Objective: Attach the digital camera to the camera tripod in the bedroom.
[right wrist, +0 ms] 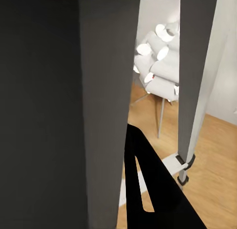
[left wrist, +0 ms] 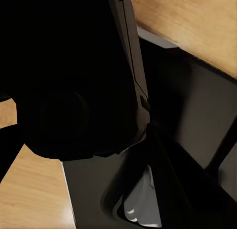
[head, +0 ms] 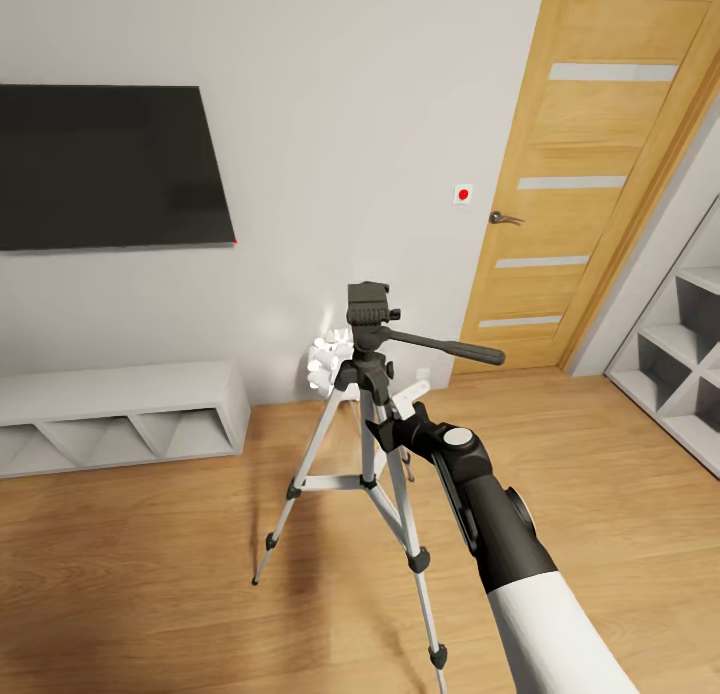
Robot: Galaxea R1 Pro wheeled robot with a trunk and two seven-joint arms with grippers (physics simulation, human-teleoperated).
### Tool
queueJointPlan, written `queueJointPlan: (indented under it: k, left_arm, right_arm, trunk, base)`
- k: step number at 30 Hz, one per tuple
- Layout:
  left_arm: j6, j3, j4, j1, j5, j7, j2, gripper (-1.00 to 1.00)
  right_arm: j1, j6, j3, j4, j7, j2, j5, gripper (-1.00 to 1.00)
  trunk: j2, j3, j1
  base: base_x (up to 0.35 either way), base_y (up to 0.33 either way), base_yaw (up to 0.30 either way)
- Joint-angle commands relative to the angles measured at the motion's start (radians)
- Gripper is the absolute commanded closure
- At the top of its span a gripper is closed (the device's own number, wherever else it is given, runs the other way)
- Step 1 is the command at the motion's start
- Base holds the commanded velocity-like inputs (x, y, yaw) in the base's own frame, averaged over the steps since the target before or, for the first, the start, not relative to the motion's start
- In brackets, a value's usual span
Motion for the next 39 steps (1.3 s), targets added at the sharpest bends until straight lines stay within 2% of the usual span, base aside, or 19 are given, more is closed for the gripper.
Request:
queueJointPlan:
  k: [1, 6, 8, 9, 10, 12, 15, 17, 18, 20, 22, 24, 28, 29, 31, 32, 35, 36, 39]
  left_arm:
    - [-0.003, -0.008, -0.001, -0.001, 0.006, 0.001, 0.000, 1.00]
    - [0.001, -0.010, -0.082, -0.003, -0.002, 0.009, 0.034, 1.00]
    - [0.023, -0.011, -0.148, -0.009, -0.009, 0.011, 0.069, 1.00]
    - [0.065, -0.010, -0.200, -0.014, -0.014, 0.011, 0.100, 1.00]
    - [0.279, -0.006, -0.377, -0.054, -0.021, 0.015, 0.190, 1.00]
    - [0.486, 0.017, -0.570, -0.142, -0.021, 0.049, 0.264, 1.00]
    - [0.672, 0.092, -0.757, -0.248, -0.019, 0.145, 0.312, 1.00]
    - [0.910, 0.279, -0.956, -0.418, -0.006, 0.318, 0.330, 1.00]
    - [0.954, 0.323, -0.986, -0.454, -0.001, 0.351, 0.328, 1.00]
    - [1.052, 0.478, -1.067, -0.599, 0.026, 0.459, 0.295, 1.00]
    - [1.082, 0.545, -1.093, -0.706, 0.047, 0.513, 0.266, 1.00]
    - [1.098, 0.579, -1.103, -0.809, 0.059, 0.549, 0.243, 1.00]
    - [1.110, 0.602, -1.090, -0.982, 0.068, 0.580, 0.212, 1.00]
    - [1.113, 0.609, -1.037, -1.140, 0.071, 0.591, 0.191, 1.00]
    - [1.115, 0.611, -0.988, -1.228, 0.069, 0.595, 0.175, 1.00]
    - [1.115, 0.609, -0.924, -1.321, 0.063, 0.600, 0.147, 1.00]
    - [1.116, 0.595, -0.906, -1.372, 0.059, 0.603, 0.115, 1.00]
    - [1.116, 0.559, -0.918, -1.389, 0.057, 0.604, 0.093, 1.00]
    - [1.114, 0.487, -0.949, -1.400, 0.057, 0.604, 0.068, 1.00]
  right_arm:
    - [-0.001, 0.005, -0.001, -0.001, 0.009, 0.001, 0.006, 1.00]
    - [0.000, 0.004, -0.001, 0.000, 0.010, -0.023, 0.003, 1.00]
    - [0.001, 0.004, 0.000, 0.005, 0.010, -0.029, 0.003, 1.00]
    - [0.001, 0.005, 0.000, 0.010, 0.011, -0.032, 0.003, 1.00]
    - [0.001, 0.005, 0.000, 0.022, 0.011, -0.035, 0.004, 1.00]
    - [0.001, 0.005, 0.000, 0.027, 0.011, -0.035, 0.004, 1.00]
    - [0.001, 0.005, 0.000, 0.030, 0.010, -0.036, 0.005, 1.00]
    - [0.001, 0.005, 0.000, 0.031, 0.010, -0.036, 0.006, 1.00]
    - [0.001, 0.005, 0.000, 0.032, 0.010, -0.036, 0.007, 1.00]
    - [0.001, 0.006, 0.000, 0.031, 0.009, -0.036, 0.008, 1.00]
    - [0.001, 0.006, 0.000, 0.031, 0.009, -0.036, 0.008, 1.00]
    - [0.001, 0.008, 0.000, 0.031, 0.009, -0.035, 0.008, 1.00]
    - [0.001, 0.010, 0.000, 0.028, 0.008, -0.035, 0.013, 1.00]
    - [0.001, 0.013, 0.000, 0.021, 0.008, -0.036, 0.016, 1.00]
    - [0.001, 0.013, 0.000, 0.020, 0.007, -0.036, 0.018, 1.00]
    - [0.001, 0.010, 0.000, 0.026, 0.007, -0.036, 0.018, 1.00]
    - [0.001, 0.009, 0.000, 0.029, 0.006, -0.036, 0.018, 1.00]
    - [0.001, 0.011, 0.000, 0.030, 0.007, -0.036, 0.017, 1.00]
    - [0.001, 0.013, 0.000, 0.029, 0.008, -0.036, 0.017, 1.00]
  trunk:
    - [-0.002, -0.002, 0.001]
    - [-0.002, -0.002, 0.001]
    - [-0.002, -0.002, 0.001]
    - [-0.002, -0.002, 0.001]
    - [-0.002, -0.002, 0.001]
    - [-0.002, -0.002, 0.001]
    - [-0.002, -0.002, 0.001]
    - [-0.002, -0.002, 0.001]
    - [-0.002, -0.002, 0.001]
    - [-0.002, -0.002, 0.001]
    - [-0.002, -0.002, 0.001]
    - [-0.002, -0.002, 0.001]
    - [-0.002, -0.002, 0.001]
    - [-0.002, -0.002, 0.001]
    - [-0.002, -0.002, 0.001]
    - [-0.002, -0.002, 0.001]
    - [-0.002, -0.002, 0.001]
    - [-0.002, -0.002, 0.001]
    - [-0.002, -0.002, 0.001]
  base:
    - [0.000, 0.000, 0.000]
    - [0.000, 0.000, 0.000]
    - [0.000, 0.000, 0.000]
    - [0.000, 0.000, 0.000]
    - [0.000, 0.000, 0.000]
    - [0.000, 0.000, 0.000]
    - [0.000, 0.000, 0.000]
    - [0.000, 0.000, 0.000]
    - [0.000, 0.000, 0.000]
    - [0.000, 0.000, 0.000]
    - [0.000, 0.000, 0.000]
    - [0.000, 0.000, 0.000]
    - [0.000, 0.000, 0.000]
    - [0.000, 0.000, 0.000]
    - [0.000, 0.000, 0.000]
    - [0.000, 0.000, 0.000]
    - [0.000, 0.000, 0.000]
    - [0.000, 0.000, 0.000]
    - [0.000, 0.000, 0.000]
